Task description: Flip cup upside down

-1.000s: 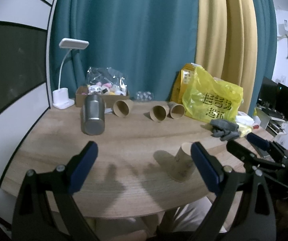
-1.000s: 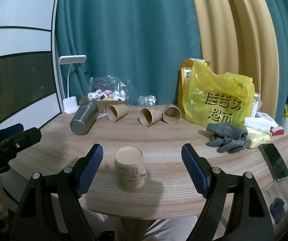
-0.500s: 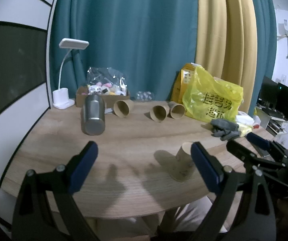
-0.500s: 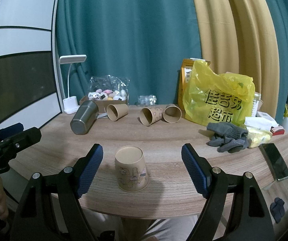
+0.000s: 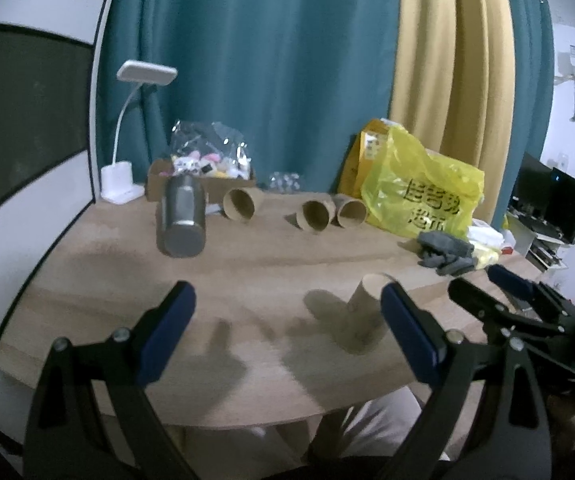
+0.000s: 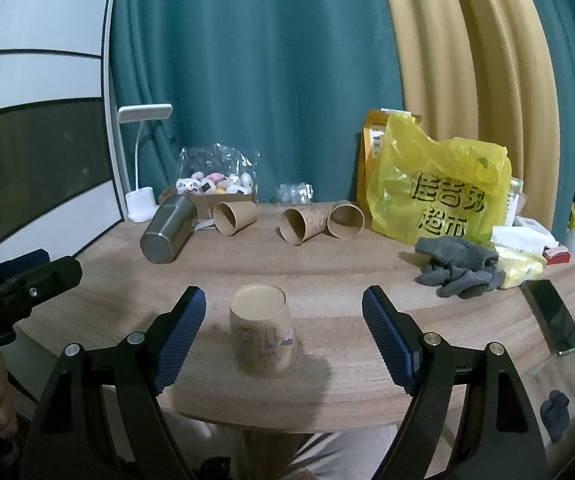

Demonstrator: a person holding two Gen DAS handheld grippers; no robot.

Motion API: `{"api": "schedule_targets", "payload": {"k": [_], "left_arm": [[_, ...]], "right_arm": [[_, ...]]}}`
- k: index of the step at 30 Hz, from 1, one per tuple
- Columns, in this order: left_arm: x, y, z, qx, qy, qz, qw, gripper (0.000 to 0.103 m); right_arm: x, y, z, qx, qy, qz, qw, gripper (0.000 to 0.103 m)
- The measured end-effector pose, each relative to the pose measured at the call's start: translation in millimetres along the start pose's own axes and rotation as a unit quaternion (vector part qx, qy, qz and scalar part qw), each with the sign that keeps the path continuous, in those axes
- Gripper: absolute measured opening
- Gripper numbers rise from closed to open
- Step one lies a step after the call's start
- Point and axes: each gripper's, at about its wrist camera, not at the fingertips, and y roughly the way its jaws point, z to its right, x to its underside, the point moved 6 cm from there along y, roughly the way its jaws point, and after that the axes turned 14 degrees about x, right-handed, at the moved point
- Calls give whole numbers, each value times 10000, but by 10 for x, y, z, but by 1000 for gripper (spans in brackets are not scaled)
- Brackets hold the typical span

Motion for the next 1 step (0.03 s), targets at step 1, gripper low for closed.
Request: {"api": "schedule_targets", "payload": {"k": [1], "left_arm": [[24, 16, -22, -8, -39, -34, 10000, 95]], "right_arm": [[20, 22, -9, 1, -11, -42, 10000, 83]]}}
